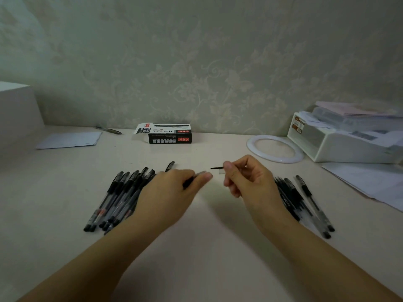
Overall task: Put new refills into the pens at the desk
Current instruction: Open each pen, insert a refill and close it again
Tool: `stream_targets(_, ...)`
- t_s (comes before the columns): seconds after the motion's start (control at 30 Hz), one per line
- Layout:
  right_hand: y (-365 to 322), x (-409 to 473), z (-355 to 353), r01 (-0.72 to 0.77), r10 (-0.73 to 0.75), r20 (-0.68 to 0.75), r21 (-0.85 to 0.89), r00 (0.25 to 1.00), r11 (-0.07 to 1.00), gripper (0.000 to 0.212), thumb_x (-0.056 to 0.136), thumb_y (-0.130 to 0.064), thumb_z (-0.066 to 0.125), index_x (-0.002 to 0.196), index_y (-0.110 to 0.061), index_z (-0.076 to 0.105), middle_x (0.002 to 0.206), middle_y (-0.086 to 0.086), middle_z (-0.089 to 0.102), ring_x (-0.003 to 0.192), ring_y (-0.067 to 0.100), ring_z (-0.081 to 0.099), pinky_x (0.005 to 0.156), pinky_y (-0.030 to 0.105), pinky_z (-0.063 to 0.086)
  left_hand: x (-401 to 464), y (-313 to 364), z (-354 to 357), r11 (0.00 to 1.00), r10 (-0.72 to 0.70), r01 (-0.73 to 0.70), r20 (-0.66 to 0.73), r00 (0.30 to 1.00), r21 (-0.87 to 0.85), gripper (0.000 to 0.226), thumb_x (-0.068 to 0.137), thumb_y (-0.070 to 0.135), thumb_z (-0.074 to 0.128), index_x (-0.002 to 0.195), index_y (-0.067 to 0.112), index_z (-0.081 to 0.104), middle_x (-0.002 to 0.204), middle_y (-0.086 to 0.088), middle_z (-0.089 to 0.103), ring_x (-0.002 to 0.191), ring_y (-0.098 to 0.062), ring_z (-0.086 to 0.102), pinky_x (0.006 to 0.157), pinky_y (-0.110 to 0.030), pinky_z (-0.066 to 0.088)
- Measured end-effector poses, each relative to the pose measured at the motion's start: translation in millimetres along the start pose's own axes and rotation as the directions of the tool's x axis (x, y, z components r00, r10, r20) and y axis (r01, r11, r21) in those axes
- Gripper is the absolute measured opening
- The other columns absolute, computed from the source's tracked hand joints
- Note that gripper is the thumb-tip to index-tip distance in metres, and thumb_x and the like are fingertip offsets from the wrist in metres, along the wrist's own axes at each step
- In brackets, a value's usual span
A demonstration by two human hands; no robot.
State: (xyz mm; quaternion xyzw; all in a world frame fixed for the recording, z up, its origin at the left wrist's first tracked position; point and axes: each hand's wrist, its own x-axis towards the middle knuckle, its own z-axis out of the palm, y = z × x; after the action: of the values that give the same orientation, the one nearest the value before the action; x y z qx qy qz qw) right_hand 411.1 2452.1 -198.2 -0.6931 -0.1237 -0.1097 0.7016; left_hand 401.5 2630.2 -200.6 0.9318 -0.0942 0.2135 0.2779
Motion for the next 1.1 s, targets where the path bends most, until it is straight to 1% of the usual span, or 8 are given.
stream_targets(0.1, 3.9, 1.4, -5.4, 0.045, -0.047, -0.01, -0.157, 0.999, 0.987, 0.013, 0.092, -0.021, 0.066, 0.087, -0.01, 0.06, 0.071, 0.002, 0.07, 0.059, 0.008, 0.061, 0.059, 0.02, 0.05, -0.1, 0.1, -1.9, 1.0, 0.002, -0.003, -0.027, 1.0, -0.02, 0.058, 0.08, 0.076, 0.028, 0.06, 0.022, 0.034, 0.047, 0.003, 0.04, 0.045, -0.012, 0.042, 0.045, -0.028, 0.028)
stream_targets(0.2, 12.1, 0.9, -7.6, 0.068, -0.062, 0.03, -0.402, 0.998, 0.913, 0.01, 0.09, -0.023, 0.068, 0.089, -0.021, 0.058, 0.08, -0.004, 0.07, 0.072, 0.006, 0.065, 0.068, 0.02, 0.053, -1.3, -0.4, -0.3, 1.0, -0.006, 0.006, -0.019, 1.0, -0.003, 0.046, 0.084, 0.07, 0.032, 0.069, 0.026, 0.035, 0.049, 0.002, 0.045, 0.045, -0.01, 0.044, 0.044, -0.026, 0.026)
stream_targets(0.3, 17.1, -0.4, -7.6, 0.135, -0.092, 0.103, -0.587, 0.99, 0.799, 0.011, 0.089, -0.022, 0.068, 0.088, -0.023, 0.058, 0.081, -0.011, 0.065, 0.074, 0.006, 0.062, 0.066, 0.017, 0.05, -0.6, -1.8, 1.1, 1.0, -0.004, 0.003, -0.029, 1.0, -0.027, 0.031, 0.089, 0.055, 0.042, 0.076, 0.029, 0.034, 0.047, 0.003, 0.043, 0.043, -0.011, 0.042, 0.043, -0.026, 0.026)
stream_targets(0.5, 20.0, -3.0, -9.2, 0.167, -0.024, 0.206, -0.717, 0.978, 0.677, 0.01, 0.09, -0.022, 0.068, 0.086, -0.027, 0.059, 0.079, -0.017, 0.059, 0.068, -0.005, 0.055, 0.059, 0.009, 0.041, -2.3, -1.4, 5.1, 0.997, 0.049, -0.048, 0.021, 0.999, -0.064, 0.015, 0.096, 0.034, 0.045, 0.087, 0.025, 0.038, 0.055, 0.005, 0.047, 0.046, -0.009, 0.044, 0.044, -0.027, 0.029)
stream_targets(0.67, 20.0, -2.8, -9.3, 0.177, -0.028, 0.214, -0.724, 0.977, 0.666, 0.009, 0.088, -0.026, 0.069, 0.084, -0.027, 0.061, 0.08, -0.018, 0.059, 0.071, -0.005, 0.055, 0.061, 0.007, 0.041, -2.5, -1.0, 5.9, 0.992, 0.121, -0.118, 0.067, 0.99, -0.053, 0.011, 0.097, 0.031, 0.048, 0.088, 0.024, 0.048, 0.074, 0.01, 0.054, 0.062, -0.008, 0.05, 0.057, -0.028, 0.044)
stream_targets(0.8, 16.2, -1.4, -6.5, 0.183, -0.087, 0.175, -0.667, 0.981, 0.722, 0.014, 0.091, -0.041, 0.063, 0.087, -0.027, 0.064, 0.086, -0.018, 0.064, 0.076, 0.001, 0.057, 0.064, 0.009, 0.041, -3.6, -1.5, 6.6, 0.983, 0.18, -0.175, 0.113, 0.977, -0.049, 0.008, 0.096, 0.034, 0.051, 0.091, 0.027, 0.053, 0.083, 0.014, 0.052, 0.076, -0.003, 0.052, 0.065, -0.02, 0.044)
stream_targets(1.0, 11.7, -1.6, -2.4, 0.062, -0.005, 0.126, -0.448, 0.992, 0.892, 0.02, 0.092, -0.033, 0.065, 0.081, -0.016, 0.068, 0.072, -0.002, 0.069, 0.07, 0.013, 0.064, 0.066, 0.025, 0.049, -4.6, 2.4, 5.9, 0.967, 0.227, -0.206, 0.143, 0.963, -0.148, 0.007, 0.094, 0.032, 0.055, 0.1, 0.027, 0.056, 0.088, 0.013, 0.056, 0.078, -0.004, 0.054, 0.067, -0.017, 0.042)
stream_targets(1.1, 11.5, -0.2, -3.5, -0.02, 0.061, 0.115, -0.329, 0.991, 0.944, 0.021, 0.09, -0.03, 0.068, 0.08, -0.012, 0.069, 0.067, 0.001, 0.069, 0.061, 0.006, 0.062, 0.063, 0.017, 0.05, -4.9, 4.5, 3.2, 0.96, 0.213, -0.185, 0.122, 0.969, -0.209, 0.012, 0.091, 0.028, 0.063, 0.096, 0.025, 0.052, 0.08, 0.012, 0.056, 0.069, -0.003, 0.054, 0.059, -0.012, 0.04)
